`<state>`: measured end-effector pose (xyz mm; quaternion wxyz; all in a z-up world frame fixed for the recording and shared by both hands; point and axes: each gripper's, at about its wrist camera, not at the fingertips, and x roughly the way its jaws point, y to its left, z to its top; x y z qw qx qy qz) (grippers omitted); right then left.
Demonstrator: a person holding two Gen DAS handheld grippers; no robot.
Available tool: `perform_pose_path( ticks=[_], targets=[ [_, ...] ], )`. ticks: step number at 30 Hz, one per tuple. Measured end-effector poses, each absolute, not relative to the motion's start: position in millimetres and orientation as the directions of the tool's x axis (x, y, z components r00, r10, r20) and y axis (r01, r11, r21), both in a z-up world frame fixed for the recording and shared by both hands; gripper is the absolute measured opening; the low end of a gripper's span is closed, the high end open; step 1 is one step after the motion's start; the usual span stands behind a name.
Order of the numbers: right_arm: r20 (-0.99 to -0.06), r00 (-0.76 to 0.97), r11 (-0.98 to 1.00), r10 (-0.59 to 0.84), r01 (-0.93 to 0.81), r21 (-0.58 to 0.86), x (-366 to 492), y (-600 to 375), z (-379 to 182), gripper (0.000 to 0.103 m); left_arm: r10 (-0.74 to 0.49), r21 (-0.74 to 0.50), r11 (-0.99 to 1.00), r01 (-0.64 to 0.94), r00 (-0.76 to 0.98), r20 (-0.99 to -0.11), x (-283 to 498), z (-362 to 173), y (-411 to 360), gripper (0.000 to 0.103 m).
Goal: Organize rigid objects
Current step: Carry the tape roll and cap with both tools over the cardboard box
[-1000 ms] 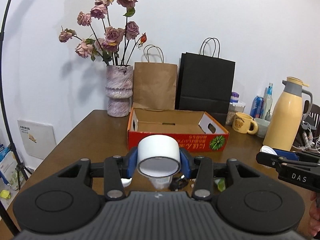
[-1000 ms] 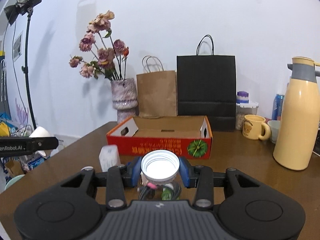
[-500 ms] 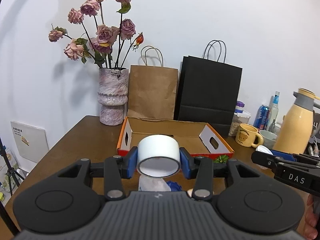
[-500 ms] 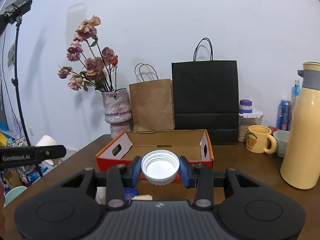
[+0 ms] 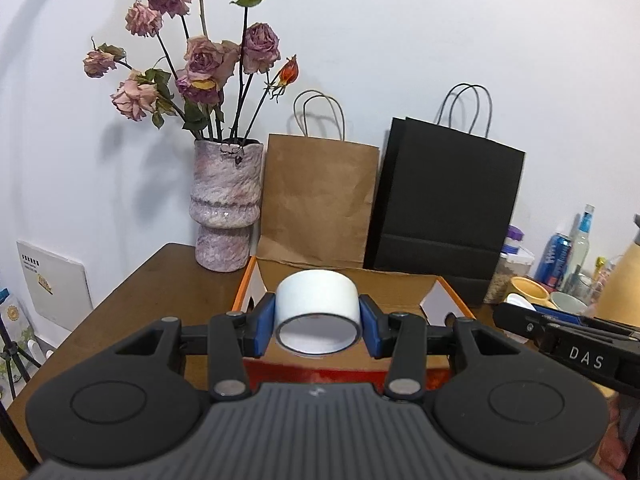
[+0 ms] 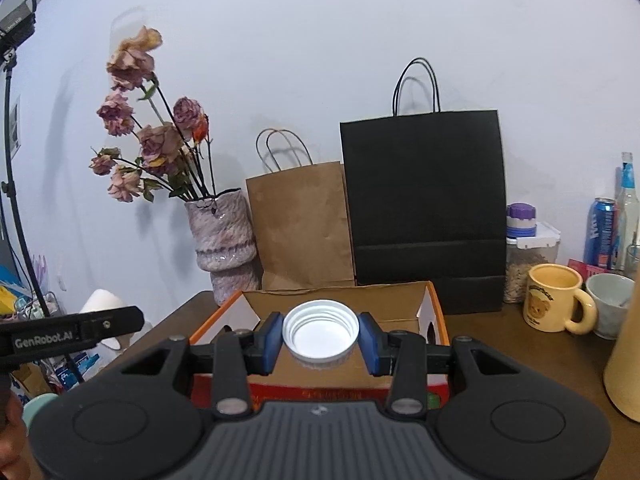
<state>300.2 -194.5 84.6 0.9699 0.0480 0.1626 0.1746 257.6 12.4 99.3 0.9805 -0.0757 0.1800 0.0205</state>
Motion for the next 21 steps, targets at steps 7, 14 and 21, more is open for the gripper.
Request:
perform_pose_path(
  ticks=[7,14,21],
  targets=[
    [-0.309,0.874,0.925,0.376,-0.335,0.178,344.2,-185.7,85.1,0.039,0.029,-0.157,0.983,-0.095,0.925,-0.379,300.3,95.2,17.1,0.045],
    [-0.311,0.873,0.925,0.376,-0.331,0.187,385.8,-182.3,87.0,0.039,0.040,-0.173,0.978,-0.117,0.919,-0.393,341.8,94.8,26.7,0.045],
    [-0.355,0.852,0.922,0.384,-0.333,0.197,423.0,-179.7,77.4,0.039,0.054,-0.169,0.975,-0.143,0.894,-0.445,383.7,83.8,39.1,0.045]
  ],
)
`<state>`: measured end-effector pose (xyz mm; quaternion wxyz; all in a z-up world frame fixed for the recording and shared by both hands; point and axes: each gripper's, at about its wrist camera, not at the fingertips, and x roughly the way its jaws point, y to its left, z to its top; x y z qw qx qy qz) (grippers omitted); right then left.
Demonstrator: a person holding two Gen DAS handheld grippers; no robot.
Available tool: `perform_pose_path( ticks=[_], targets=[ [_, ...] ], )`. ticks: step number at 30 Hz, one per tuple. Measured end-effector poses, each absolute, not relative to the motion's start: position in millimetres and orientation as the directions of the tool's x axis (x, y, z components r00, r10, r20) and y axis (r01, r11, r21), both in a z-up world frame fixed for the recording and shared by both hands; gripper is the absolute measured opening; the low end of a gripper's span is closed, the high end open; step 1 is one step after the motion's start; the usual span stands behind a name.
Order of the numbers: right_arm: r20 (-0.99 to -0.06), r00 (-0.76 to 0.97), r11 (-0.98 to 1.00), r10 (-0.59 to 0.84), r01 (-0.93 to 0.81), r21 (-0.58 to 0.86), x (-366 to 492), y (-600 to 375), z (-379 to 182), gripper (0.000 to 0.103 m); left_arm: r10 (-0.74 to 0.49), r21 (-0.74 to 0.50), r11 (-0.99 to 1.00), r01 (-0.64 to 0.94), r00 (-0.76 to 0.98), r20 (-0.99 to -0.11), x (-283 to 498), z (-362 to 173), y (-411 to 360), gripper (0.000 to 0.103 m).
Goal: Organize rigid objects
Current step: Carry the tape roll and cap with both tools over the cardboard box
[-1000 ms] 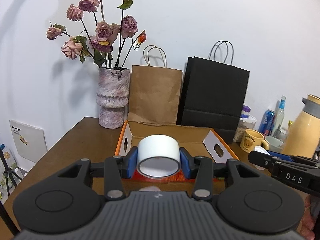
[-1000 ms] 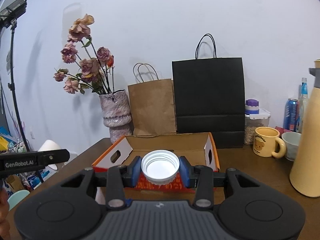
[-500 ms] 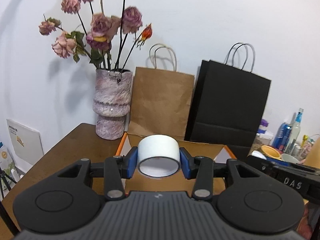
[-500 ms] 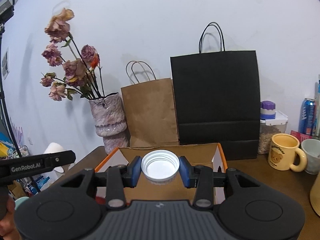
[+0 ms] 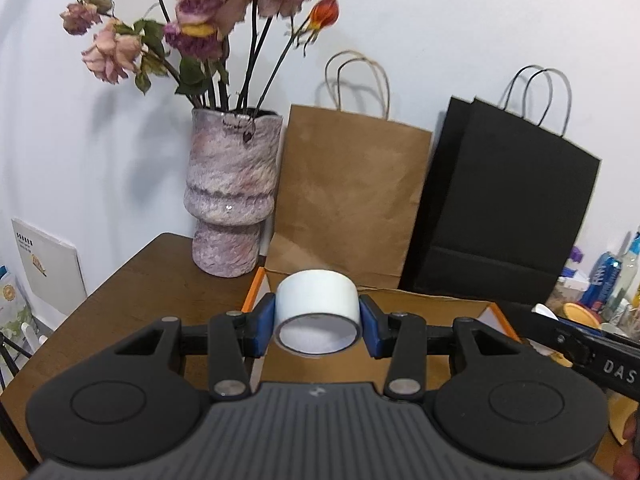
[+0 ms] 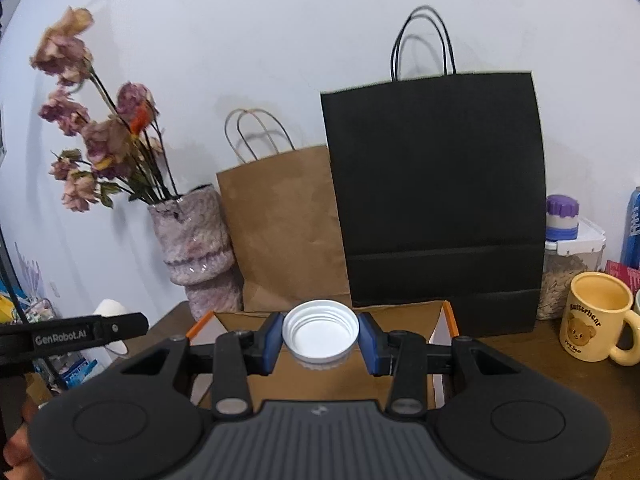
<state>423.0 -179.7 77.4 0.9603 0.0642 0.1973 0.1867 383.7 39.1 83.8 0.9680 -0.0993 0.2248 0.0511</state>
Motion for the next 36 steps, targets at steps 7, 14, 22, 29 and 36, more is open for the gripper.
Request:
perform_pose_path(
  ticks=[7,14,22,29,36],
  targets=[
    [-0.421,0.823,0.925,0.381,-0.338,0.175,443.9,-167.6,58.5,0.039,0.040,-0.140,0.982,-0.129,0.858,-0.512,412.6,66.1,38.4,0.045],
    [-0.470,0.800,0.927,0.374,-0.341,0.158,452.8,-159.3,41.9,0.039,0.034,-0.140,0.981,-0.133,0.831,-0.555,424.8,53.0,42.7,0.045],
    [-0.499,0.791,0.933,0.354,-0.336,0.128,454.2,-155.2,32.7,0.039,0.017,-0.138,0.984,-0.117,0.818,-0.574,430.0,45.9,42.6,0.045],
    [-0.528,0.779,0.937,0.338,-0.328,0.116,458.9,-153.9,25.6,0.039,0.011,-0.125,0.987,-0.103,0.813,-0.582,430.7,42.0,39.3,0.045],
    [-0.557,0.772,0.946,0.307,-0.314,0.087,460.9,-152.6,20.8,0.040,0.018,-0.090,0.992,-0.090,0.799,-0.601,432.2,38.5,34.0,0.047]
  ],
)
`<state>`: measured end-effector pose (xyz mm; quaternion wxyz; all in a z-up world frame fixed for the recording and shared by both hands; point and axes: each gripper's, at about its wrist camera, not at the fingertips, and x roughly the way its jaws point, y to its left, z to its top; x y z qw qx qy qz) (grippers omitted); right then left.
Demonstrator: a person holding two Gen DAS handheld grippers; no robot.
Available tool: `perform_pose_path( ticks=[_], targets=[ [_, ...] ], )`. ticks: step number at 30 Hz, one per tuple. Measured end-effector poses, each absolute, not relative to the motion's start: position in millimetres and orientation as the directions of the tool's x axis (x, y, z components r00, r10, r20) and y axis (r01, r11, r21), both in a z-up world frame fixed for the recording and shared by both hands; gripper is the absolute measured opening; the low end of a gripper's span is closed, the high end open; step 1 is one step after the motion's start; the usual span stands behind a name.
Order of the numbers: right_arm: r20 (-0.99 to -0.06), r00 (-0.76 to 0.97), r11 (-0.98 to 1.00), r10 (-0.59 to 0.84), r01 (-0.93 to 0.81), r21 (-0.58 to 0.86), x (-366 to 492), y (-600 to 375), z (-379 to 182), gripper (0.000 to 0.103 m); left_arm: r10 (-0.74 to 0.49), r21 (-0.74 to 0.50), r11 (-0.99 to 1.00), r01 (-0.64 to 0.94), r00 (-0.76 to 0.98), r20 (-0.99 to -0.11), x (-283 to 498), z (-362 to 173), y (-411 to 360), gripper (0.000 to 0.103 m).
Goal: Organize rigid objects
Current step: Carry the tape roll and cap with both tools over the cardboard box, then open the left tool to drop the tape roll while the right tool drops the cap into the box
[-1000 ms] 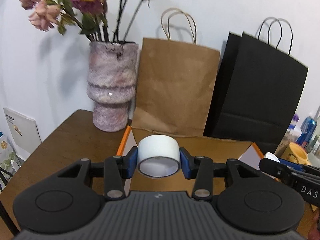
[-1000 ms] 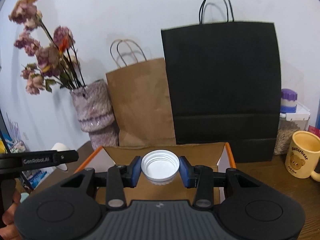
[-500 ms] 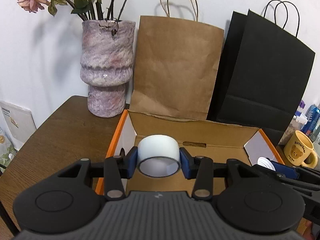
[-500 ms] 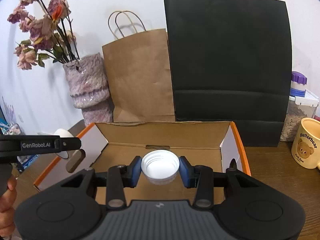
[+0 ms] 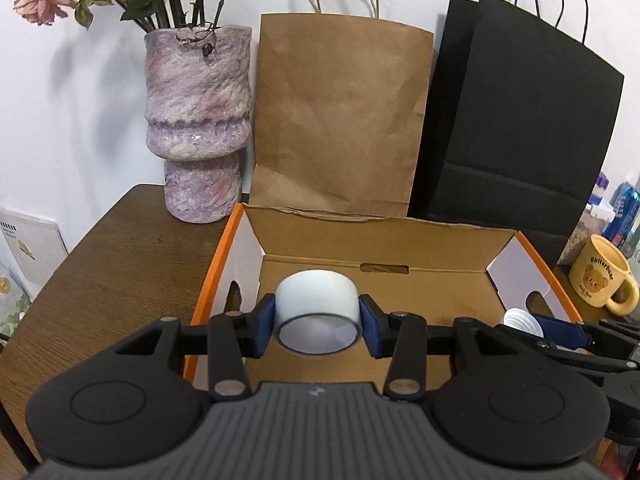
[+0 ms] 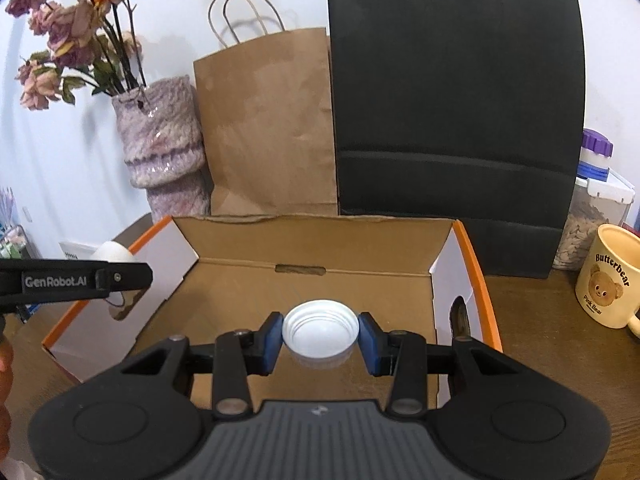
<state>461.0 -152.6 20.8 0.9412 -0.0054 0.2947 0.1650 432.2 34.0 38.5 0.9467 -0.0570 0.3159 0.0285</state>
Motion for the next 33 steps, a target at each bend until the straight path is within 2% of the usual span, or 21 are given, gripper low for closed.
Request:
perform_pose_path(
  ticks=[1,3,4,5,8,17,33],
  targets=[
    [-0.560,0.773,0.948,0.300,-0.309,0.080,461.3,-152.5,20.6,0.043,0.022,-0.081,0.993,-0.088,0.801,-0.598,431.2,39.5,33.1,0.050],
    [-0.565,0.776,0.952,0.281,-0.299,0.063,462.4,-152.6,21.3,0.066,0.027,-0.075,0.993,-0.088,0.809,-0.588,429.0,42.1,32.4,0.074],
    [-0.564,0.780,0.954,0.270,-0.294,0.050,461.9,-152.6,21.7,0.087,0.036,-0.067,0.993,-0.092,0.815,-0.578,427.2,44.1,32.0,0.082],
    [-0.560,0.786,0.956,0.262,-0.292,0.037,460.9,-152.5,22.5,0.097,0.043,-0.060,0.994,-0.093,0.821,-0.569,425.4,46.1,31.6,0.090],
    [-0.547,0.801,0.961,0.242,-0.275,0.022,458.8,-153.8,26.0,0.103,0.042,-0.058,0.994,-0.088,0.836,-0.548,420.2,50.7,30.6,0.103],
    [-0.509,0.826,0.966,0.241,-0.254,0.045,449.0,-166.7,42.4,0.103,0.052,-0.034,0.996,-0.080,0.856,-0.514,405.8,61.5,21.6,0.103],
    [-0.379,0.885,0.962,0.272,-0.249,0.108,388.1,-195.8,82.1,0.103,0.040,-0.056,0.996,-0.073,0.894,-0.446,344.3,86.0,19.3,0.103]
  ],
)
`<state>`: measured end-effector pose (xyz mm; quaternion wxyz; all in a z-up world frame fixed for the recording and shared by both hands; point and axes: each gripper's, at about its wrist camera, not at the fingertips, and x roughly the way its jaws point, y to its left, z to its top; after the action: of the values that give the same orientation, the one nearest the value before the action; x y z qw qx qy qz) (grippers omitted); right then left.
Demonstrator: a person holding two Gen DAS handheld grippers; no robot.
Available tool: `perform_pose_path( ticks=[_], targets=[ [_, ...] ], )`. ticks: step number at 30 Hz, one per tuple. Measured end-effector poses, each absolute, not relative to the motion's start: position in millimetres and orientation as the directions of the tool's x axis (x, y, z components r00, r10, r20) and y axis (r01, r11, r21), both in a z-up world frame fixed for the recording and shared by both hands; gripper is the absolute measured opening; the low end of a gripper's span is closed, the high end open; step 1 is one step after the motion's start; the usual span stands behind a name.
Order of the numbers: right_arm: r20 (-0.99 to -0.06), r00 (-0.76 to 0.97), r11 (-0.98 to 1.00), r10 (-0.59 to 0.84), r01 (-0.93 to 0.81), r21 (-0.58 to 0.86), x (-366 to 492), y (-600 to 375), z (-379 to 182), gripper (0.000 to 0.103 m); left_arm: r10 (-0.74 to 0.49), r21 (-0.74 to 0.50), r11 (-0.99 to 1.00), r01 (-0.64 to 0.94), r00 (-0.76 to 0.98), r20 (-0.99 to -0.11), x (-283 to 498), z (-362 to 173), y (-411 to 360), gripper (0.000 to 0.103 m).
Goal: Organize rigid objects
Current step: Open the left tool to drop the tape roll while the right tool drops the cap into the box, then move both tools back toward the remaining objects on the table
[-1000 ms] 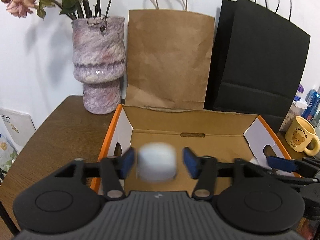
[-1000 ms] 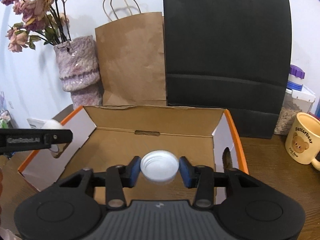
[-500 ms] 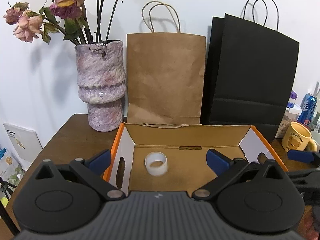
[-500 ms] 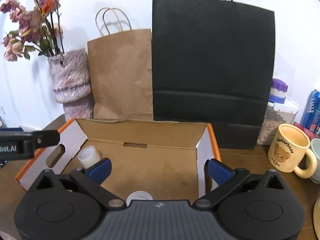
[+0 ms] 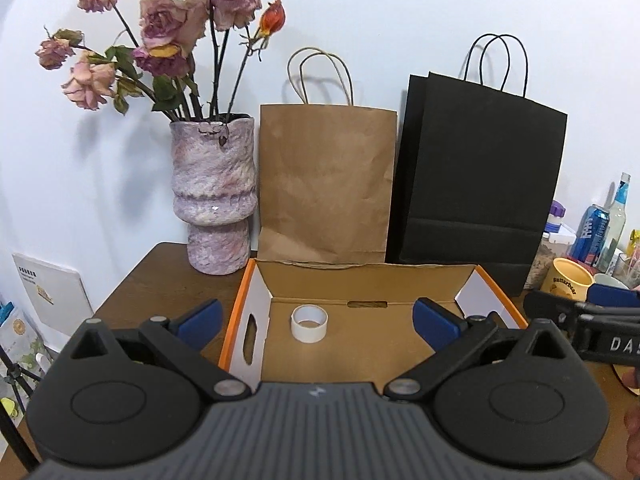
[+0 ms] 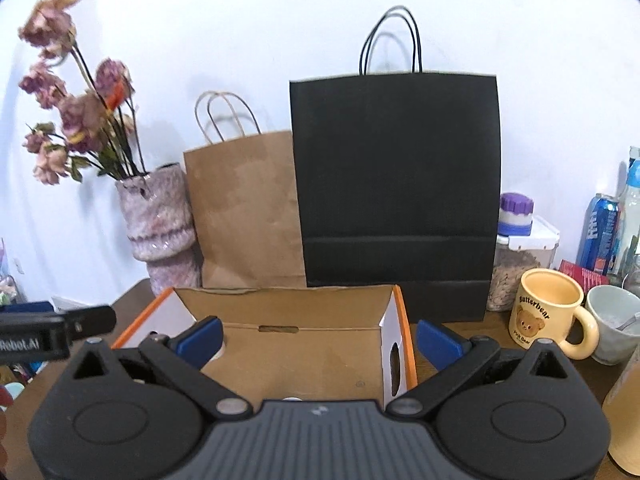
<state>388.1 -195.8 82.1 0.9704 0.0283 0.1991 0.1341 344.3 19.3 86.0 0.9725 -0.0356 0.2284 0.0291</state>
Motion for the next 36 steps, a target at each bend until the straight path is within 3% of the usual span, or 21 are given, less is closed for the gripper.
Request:
perform_pose_path(
  ticks=[16,36],
  targets=[
    [-0.294,0.905,0.952,0.306,-0.297,0.076,310.3,-187.7,98.2,0.103,0.068,-0.046,0.994,-0.097,0.901,-0.429,269.4,93.1,24.8,0.103],
    [-0.330,0.904,0.960,0.271,-0.277,0.029,200.2,-188.1,85.3,0.103,0.061,-0.068,0.993,-0.095,0.916,-0.396,150.6,93.1,42.8,0.103]
  ],
)
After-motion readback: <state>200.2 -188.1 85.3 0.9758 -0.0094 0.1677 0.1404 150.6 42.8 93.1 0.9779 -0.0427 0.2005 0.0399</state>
